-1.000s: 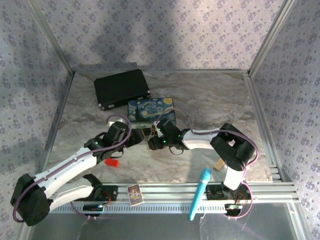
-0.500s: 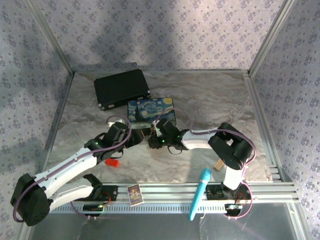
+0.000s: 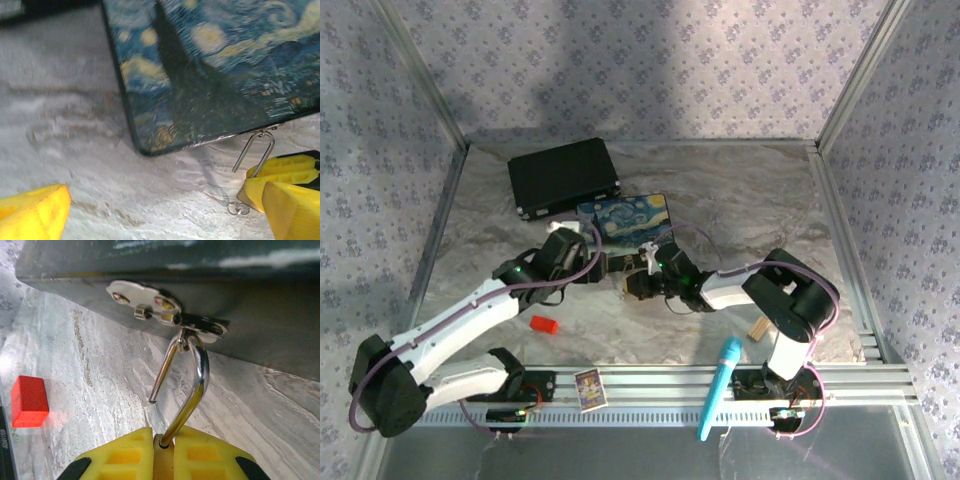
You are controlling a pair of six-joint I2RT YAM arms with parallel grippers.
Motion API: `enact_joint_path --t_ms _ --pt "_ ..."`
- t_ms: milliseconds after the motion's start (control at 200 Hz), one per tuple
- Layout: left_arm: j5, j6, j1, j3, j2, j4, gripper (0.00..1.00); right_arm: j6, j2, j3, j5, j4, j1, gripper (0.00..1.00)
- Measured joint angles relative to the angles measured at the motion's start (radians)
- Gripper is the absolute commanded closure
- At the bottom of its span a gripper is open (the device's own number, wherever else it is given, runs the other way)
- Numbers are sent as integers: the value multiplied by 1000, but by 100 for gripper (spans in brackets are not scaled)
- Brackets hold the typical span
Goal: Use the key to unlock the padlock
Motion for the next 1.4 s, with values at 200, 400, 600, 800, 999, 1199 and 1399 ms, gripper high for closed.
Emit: enact_joint_path --t_ms 200,400,600,800,999,1199,1399 --pt "-72 355 -80 195 244 -74 5 72 4 -50 -35 124 -14 99" --pt "-52 600 -75 237 423 -93 22 111 50 -78 -76 272 -31 100" --pt "-41 779 -54 263 501 -77 30 131 80 -93 -96 364 -59 100" --pt "-89 867 -55 299 552 -58 43 146 80 -114 -88 401 -75 100" --pt "-121 890 -62 309 575 -37 48 167 98 -130 -58 466 -76 100" --pt "-175 884 -66 314 598 -6 62 191 98 -146 15 494 -58 100" --pt "-186 882 -71 314 604 27 65 210 104 -145 93 492 -54 100"
